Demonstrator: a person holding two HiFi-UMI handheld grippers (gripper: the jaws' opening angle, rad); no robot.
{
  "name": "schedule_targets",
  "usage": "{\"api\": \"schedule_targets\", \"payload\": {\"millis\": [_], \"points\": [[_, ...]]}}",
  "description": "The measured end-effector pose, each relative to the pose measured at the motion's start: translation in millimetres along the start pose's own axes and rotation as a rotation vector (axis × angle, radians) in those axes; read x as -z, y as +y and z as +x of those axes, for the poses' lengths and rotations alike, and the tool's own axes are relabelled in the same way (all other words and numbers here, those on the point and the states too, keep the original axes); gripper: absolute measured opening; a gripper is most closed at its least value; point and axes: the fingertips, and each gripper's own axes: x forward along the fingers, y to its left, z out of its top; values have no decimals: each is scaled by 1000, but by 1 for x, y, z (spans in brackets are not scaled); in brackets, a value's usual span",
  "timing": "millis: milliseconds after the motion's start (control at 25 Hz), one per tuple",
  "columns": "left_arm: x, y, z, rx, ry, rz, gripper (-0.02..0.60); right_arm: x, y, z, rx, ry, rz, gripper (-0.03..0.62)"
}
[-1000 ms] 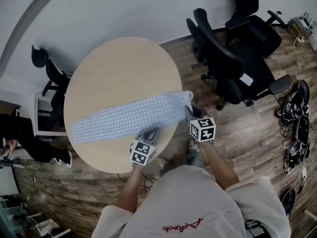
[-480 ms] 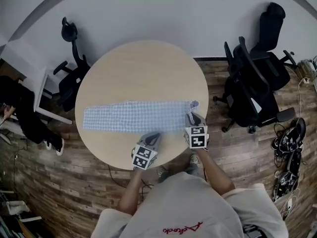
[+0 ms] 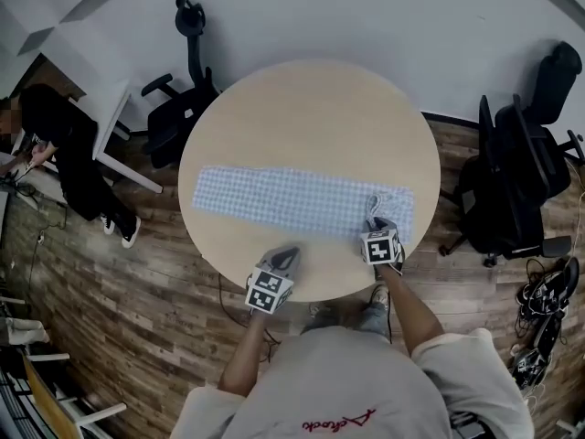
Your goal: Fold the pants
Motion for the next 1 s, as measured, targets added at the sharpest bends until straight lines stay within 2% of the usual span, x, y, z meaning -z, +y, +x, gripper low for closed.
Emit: {"api": "schedule_targets", "payload": {"millis": [160,360,440,520,560,640,720,800,920,1000], "points": [[10,10,1,-6,2,4,38,7,3,9,12,13,1,98],[3,5,8,22,-9,20,38,6,6,11,18,5,3,112],[-4,1,13,41,-13,31,38,5,11,12,-25,17,29,139],[-16,-7,18,62,-11,42,38,1,20,9,-105,11,61,198],[-22,-12,22,74,-10,50,38,-4,22,4,-141,-15,77,223],[-33,-22,32,100,-13,72,38,-17,20,-12,-169,-105,97,229],[-44,-34,44,129,-21,95,38,-26,3,-28,-135,-174,123,229],[-53,-49,58,163,-22,114,38,-24,-30,-41,-58,-201,188,227],[-68,-76,78,211,-24,148,38,0,-85,-52,30,-181,333,227],[-73,-89,86,231,-21,164,38,20,-109,-55,46,-149,427,227]]}}
